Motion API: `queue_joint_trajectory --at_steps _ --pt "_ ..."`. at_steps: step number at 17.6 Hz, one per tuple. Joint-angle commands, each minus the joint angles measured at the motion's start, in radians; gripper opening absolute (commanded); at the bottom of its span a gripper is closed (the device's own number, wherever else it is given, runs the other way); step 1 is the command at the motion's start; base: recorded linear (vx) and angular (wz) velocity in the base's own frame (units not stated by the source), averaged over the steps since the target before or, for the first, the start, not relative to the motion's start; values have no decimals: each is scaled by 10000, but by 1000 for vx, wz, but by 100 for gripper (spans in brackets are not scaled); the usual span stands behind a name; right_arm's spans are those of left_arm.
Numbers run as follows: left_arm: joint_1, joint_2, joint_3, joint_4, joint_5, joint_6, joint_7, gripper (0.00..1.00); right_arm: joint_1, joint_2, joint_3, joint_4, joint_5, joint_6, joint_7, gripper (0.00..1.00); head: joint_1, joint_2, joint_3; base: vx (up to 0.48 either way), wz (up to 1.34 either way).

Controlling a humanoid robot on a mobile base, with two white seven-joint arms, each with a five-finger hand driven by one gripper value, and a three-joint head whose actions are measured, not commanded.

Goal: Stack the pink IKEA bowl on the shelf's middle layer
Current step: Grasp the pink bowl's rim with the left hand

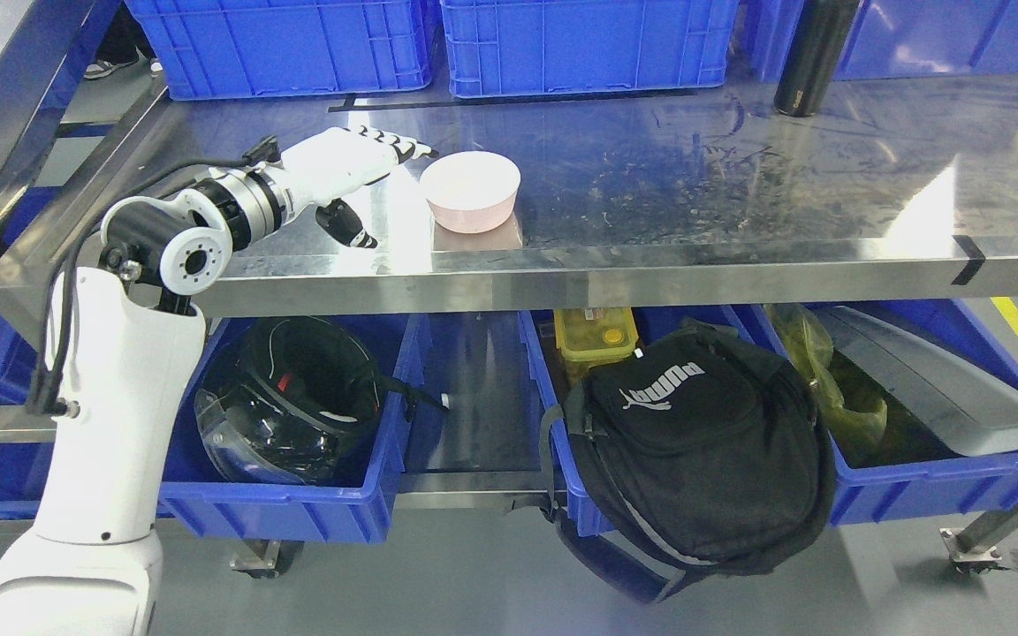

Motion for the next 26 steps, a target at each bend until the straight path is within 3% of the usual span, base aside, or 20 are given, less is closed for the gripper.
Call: queue_joint_trajectory --at_steps 1,7,20,24,26 --pt "-697 -1666 -888 2007 -934 12 -4 90 230 -175 0 -175 0 6 2 100 0 0 0 0 0" --pt "-896 -2051 -873 3020 -934 -4 42 81 230 -175 0 -175 0 6 2 100 0 0 0 0 0" --pt "-1495 -2542 -796 4739 -949 -172 349 54 230 -175 0 -175 0 6 2 100 0 0 0 0 0" --pt "-1494 -2589 -567 4786 -949 -234 349 40 230 -175 0 -175 0 6 2 100 0 0 0 0 0" --pt "-1494 -2635 -185 4801 -934 -706 334 25 230 -175 0 -175 0 6 2 100 0 0 0 0 0"
